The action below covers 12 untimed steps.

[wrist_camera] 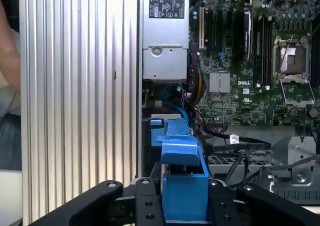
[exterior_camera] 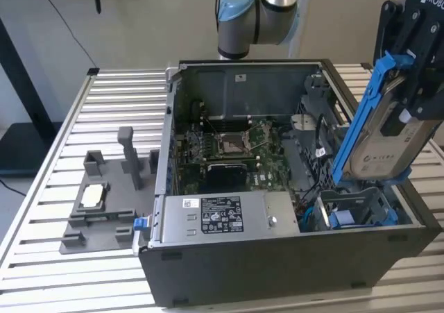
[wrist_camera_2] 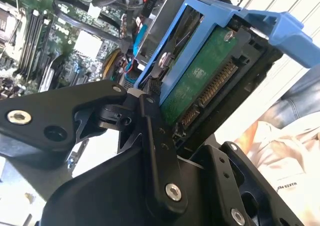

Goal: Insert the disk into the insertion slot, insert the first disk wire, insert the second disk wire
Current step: 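Insert the disk into the insertion slot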

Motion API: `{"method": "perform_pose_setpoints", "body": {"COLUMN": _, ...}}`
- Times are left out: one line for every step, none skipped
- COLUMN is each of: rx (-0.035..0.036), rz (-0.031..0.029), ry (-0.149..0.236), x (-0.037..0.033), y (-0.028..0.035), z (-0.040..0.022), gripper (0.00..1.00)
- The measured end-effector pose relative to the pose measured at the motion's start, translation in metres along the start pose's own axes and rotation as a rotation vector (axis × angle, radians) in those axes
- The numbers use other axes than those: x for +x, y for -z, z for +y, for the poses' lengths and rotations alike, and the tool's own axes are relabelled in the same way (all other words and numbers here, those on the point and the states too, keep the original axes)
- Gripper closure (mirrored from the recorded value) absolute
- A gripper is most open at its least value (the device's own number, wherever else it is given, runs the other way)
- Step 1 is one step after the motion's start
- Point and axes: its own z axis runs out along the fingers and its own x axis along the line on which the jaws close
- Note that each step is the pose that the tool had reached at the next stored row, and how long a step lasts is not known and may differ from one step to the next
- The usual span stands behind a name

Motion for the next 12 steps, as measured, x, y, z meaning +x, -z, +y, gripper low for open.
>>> {"method": "perform_pose_setpoints", "body": {"rx": 0.0000, "rz": 0.0000, "ry": 0.000, "x": 0.0000, "y": -0.0009, "z": -0.0001, "gripper": 0.67}}
{"method": "perform_pose_setpoints", "body": {"rx": 0.0000, "rz": -0.0001, "ry": 0.001, "x": 0.0000, "y": -0.0023, "z": -0.0001, "gripper": 0.67}}
{"method": "perform_pose_setpoints", "body": {"rx": 0.0000, "rz": -0.0001, "ry": 0.001, "x": 0.0000, "y": -0.0042, "z": -0.0002, "gripper": 0.67}}
{"method": "perform_pose_setpoints", "body": {"rx": 0.0000, "rz": 0.0000, "ry": 0.001, "x": 0.0000, "y": -0.0060, "z": -0.0003, "gripper": 0.67}}
{"method": "perform_pose_setpoints", "body": {"rx": 0.0000, "rz": 0.0003, "ry": 0.001, "x": 0.0000, "y": -0.0079, "z": -0.0004, "gripper": 0.67}}
{"method": "perform_pose_setpoints", "body": {"rx": 0.0000, "rz": 0.0005, "ry": 0.002, "x": 0.0000, "y": -0.0097, "z": -0.0005, "gripper": 0.67}}
{"method": "perform_pose_setpoints", "body": {"rx": 0.0000, "rz": 0.0006, "ry": 0.002, "x": 0.0000, "y": -0.0115, "z": -0.0006, "gripper": 0.67}}
{"method": "perform_pose_setpoints", "body": {"rx": 0.0000, "rz": 0.0007, "ry": 0.002, "x": 0.0001, "y": -0.0132, "z": -0.0007, "gripper": 0.67}}
{"method": "perform_pose_setpoints", "body": {"rx": 0.0000, "rz": 0.0008, "ry": 0.003, "x": 0.0000, "y": -0.0150, "z": -0.0009, "gripper": 0.67}}
{"method": "perform_pose_setpoints", "body": {"rx": 0.0000, "rz": 0.0006, "ry": 0.003, "x": 0.0000, "y": -0.0169, "z": -0.0012, "gripper": 0.67}}
{"method": "perform_pose_setpoints", "body": {"rx": 0.0001, "rz": 0.0007, "ry": 0.003, "x": 0.0001, "y": -0.0188, "z": -0.0016, "gripper": 0.67}}
{"method": "perform_pose_setpoints", "body": {"rx": 0.0000, "rz": 0.0008, "ry": 0.003, "x": 0.0002, "y": -0.0204, "z": -0.0019, "gripper": 0.67}}
